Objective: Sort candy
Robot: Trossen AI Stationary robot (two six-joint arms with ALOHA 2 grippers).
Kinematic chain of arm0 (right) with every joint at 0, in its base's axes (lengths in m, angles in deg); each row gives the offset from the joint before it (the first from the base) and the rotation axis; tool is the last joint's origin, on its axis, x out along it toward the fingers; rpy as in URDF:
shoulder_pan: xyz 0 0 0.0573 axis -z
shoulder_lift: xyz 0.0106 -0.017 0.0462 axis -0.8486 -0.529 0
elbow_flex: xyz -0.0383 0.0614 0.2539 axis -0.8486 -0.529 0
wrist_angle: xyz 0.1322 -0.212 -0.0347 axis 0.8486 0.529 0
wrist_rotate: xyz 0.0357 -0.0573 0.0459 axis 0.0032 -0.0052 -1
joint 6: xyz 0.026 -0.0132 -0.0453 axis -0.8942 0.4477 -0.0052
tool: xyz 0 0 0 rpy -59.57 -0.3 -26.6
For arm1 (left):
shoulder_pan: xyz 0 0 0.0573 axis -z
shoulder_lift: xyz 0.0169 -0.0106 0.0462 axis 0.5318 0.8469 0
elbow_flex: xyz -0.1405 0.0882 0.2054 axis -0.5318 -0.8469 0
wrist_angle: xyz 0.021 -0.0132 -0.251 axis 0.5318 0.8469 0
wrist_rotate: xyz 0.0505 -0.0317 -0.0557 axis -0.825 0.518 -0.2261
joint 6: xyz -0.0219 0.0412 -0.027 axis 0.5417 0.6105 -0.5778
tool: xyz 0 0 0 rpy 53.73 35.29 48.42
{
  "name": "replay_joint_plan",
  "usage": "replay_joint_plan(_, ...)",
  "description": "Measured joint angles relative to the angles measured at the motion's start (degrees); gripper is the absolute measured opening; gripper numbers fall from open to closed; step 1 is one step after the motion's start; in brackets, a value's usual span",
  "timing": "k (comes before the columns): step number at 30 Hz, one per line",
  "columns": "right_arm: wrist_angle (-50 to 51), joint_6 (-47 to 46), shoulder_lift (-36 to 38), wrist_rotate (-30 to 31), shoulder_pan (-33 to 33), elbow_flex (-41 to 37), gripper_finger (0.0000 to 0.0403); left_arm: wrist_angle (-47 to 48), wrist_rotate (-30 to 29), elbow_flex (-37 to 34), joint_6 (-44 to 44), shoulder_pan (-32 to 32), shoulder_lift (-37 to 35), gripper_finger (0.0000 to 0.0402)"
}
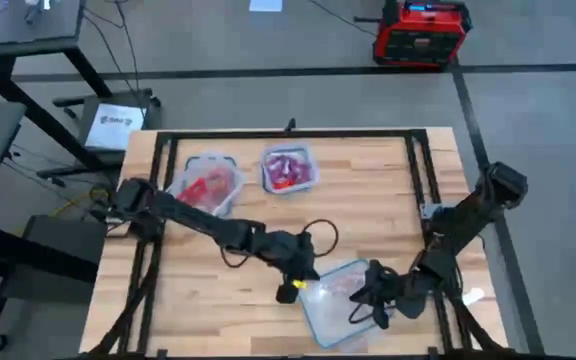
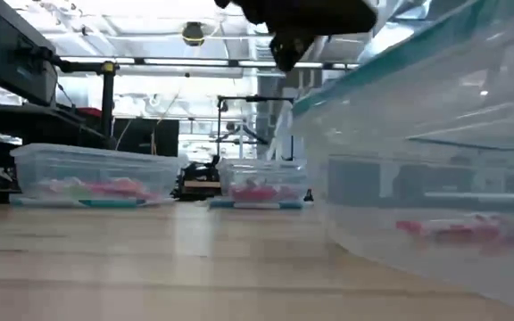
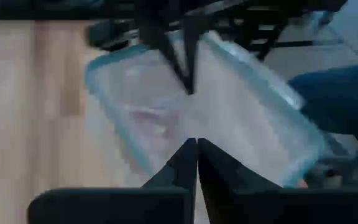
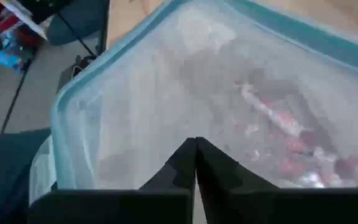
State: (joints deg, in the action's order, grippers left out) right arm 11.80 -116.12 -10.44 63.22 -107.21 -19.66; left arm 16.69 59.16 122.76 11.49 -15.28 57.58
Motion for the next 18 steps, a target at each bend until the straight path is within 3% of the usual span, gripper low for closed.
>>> replay_joint_plan(10, 11.7, 14.5, 2.7, -5.3, 8.0, 0.3, 0.0, -3.3, -0.5, 0.1, -9.4, 0.2, 8.7, 0.0)
replay_joint_plan(15, 15.0, 22.4, 7.0, -0.2, 15.6, -0.3, 0.0, -14.2, -0.8, 0.5, -13.0, 0.7, 11.9, 0.0)
replay_joint_plan(18, 16.4, 26.0, 10.4, -0.5, 19.7, -0.5, 0.0, -13.9, -1.7, 2.3, -12.5, 0.6, 12.6, 0.0)
